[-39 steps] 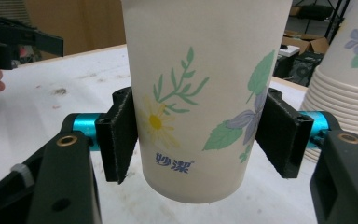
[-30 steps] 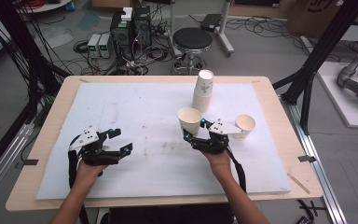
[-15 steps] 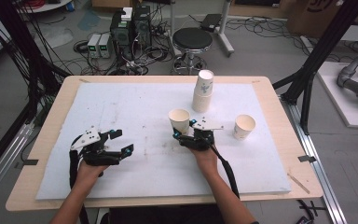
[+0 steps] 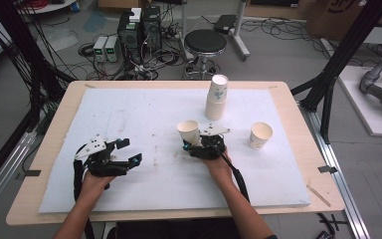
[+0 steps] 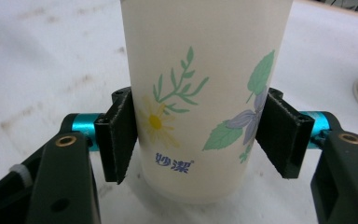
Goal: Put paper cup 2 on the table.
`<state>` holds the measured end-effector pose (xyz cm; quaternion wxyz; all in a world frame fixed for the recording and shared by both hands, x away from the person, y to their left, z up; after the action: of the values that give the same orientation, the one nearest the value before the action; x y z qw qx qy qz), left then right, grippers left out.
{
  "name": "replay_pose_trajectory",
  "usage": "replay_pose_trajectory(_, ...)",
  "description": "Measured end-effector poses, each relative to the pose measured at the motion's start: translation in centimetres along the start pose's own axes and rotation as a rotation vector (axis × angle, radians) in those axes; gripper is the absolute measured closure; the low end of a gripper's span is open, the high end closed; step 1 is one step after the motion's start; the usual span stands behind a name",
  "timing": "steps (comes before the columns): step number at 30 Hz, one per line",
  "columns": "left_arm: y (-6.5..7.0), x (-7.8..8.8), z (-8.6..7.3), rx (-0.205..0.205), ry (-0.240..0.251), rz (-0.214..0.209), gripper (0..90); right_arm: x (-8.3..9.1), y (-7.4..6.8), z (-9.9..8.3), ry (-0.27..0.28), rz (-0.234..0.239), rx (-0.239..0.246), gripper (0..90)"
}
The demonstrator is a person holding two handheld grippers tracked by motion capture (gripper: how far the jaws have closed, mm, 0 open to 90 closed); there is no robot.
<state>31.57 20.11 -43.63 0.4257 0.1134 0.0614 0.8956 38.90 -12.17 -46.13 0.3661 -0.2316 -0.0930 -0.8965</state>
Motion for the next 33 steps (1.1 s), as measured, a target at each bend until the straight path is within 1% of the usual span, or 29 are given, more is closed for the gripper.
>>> replay_pose_trajectory(1,0.0,0.0,0.0,0.005,0.004,0.001,17.1,0.0,0.0,0.0,-0.015,0.003,0.01,34.9)
replay_pose_trajectory(2,-0.1,0.1,0.0,0.008,0.001,-0.001,17.2,0.1,-0.1,-0.1,-0.027,-0.001,0.031,34.9)
replay_pose_trajectory(4,-0.1,0.1,0.0,0.025,0.011,-0.004,17.2,0.3,-0.1,-0.2,-0.033,0.001,0.051,34.9)
replay_pose_trajectory(5,-0.2,0.1,0.0,0.024,0.01,-0.003,17.2,0.4,0.0,-0.2,-0.037,0.006,0.057,34.9)
replay_pose_trajectory(8,-0.2,0.1,-0.1,0.029,0.006,-0.005,17.2,0.8,0.2,-0.5,-0.048,0.015,0.042,34.9)
replay_pose_trajectory(12,-0.3,0.0,-0.1,0.03,0.004,-0.006,17.3,1.1,0.3,-0.7,-0.061,0.021,0.05,34.6)
replay_pose_trajectory(14,-0.3,-0.1,-0.1,0.031,0.005,-0.005,17.4,1.1,0.4,-0.7,-0.068,0.025,0.039,34.1)
replay_pose_trajectory(17,-0.3,-0.1,-0.2,0.036,0.003,-0.013,17.4,1.2,0.5,-0.8,-0.065,0.053,0.039,31.2)
replay_pose_trajectory(19,-0.3,-0.1,-0.2,0.038,0.001,-0.016,17.4,1.3,0.5,-0.8,-0.056,0.046,0.034,22.7)
replay_pose_trajectory(20,-0.3,-0.1,-0.2,0.039,0.003,-0.015,17.4,1.3,0.6,-0.8,-0.052,0.038,0.026,20.3)
replay_pose_trajectory(22,-0.3,0.0,-0.2,0.038,0.001,-0.015,17.4,1.5,0.7,-0.9,-0.052,0.045,0.019,20.3)
replay_pose_trajectory(25,-0.3,0.0,-0.2,0.039,0.005,-0.013,17.4,2.0,0.9,-1.1,-0.07,0.053,0.029,20.2)
replay_pose_trajectory(26,-0.3,0.0,-0.2,0.037,0.005,-0.012,17.4,2.2,0.9,-1.1,-0.074,0.063,0.031,20.2)
replay_pose_trajectory(30,-0.4,0.1,-0.1,0.043,0.007,-0.012,17.3,3.6,1.1,-1.1,-0.059,0.079,0.044,20.3)
replay_pose_trajectory(33,-0.4,0.1,0.0,0.042,0.013,-0.003,17.0,5.2,1.3,-1.2,-0.006,0.077,0.049,20.3)
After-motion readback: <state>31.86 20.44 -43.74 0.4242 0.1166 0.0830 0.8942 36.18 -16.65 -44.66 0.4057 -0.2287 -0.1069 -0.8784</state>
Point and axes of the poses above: each handheld gripper's, and its own axes: x roughly backward along the jaws, z roughly out of its top, y roughly to its right, the point moved 2 cm from there along -x, roughly forward along the jaws, and after that the axes turned 3 degrees about y, right-handed, at the moved point
